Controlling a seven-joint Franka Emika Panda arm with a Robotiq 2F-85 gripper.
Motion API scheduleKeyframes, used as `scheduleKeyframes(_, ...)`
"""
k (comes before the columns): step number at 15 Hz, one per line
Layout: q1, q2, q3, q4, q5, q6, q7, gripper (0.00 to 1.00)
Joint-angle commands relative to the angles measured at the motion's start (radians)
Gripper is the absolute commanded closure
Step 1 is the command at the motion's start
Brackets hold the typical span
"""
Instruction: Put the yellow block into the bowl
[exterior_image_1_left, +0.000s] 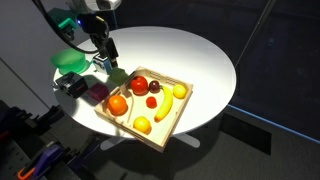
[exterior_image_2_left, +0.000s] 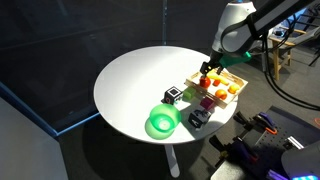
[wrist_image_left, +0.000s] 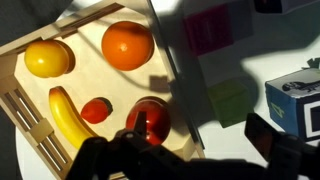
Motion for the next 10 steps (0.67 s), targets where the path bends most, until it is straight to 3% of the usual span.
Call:
scheduleKeyframes(1, -0.018, -0.029, -0.007, -0.015, -0.016, -0.047, 0.018, 0.0)
scheduleKeyframes(10, -0.008, -0.012, 0.026, -0.019, 0.008, -0.082, -0.024, 0.0)
